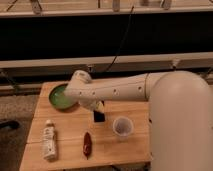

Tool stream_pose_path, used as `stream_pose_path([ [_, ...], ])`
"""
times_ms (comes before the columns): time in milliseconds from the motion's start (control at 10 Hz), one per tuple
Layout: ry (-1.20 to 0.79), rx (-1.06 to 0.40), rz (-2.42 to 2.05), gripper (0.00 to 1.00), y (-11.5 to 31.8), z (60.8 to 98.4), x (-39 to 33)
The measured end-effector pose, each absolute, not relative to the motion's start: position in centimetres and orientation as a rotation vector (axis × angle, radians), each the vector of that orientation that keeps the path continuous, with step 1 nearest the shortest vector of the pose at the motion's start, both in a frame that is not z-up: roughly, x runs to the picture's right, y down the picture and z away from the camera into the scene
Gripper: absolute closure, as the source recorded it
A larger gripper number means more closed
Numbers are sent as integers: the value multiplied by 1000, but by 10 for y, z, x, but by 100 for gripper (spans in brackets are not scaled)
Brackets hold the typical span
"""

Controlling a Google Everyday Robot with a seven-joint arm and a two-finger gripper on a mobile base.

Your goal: Place the eraser on the white sponge

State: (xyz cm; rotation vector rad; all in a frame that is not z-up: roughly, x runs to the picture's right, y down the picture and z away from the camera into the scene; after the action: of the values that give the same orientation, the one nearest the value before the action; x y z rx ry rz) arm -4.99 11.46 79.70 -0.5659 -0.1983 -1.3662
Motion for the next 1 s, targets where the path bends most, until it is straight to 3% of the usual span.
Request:
stream_pose_path([
  [800, -240, -502, -1383, 100, 59, 845, -79],
  [1000, -262, -517, -1335, 72, 40, 871, -77],
])
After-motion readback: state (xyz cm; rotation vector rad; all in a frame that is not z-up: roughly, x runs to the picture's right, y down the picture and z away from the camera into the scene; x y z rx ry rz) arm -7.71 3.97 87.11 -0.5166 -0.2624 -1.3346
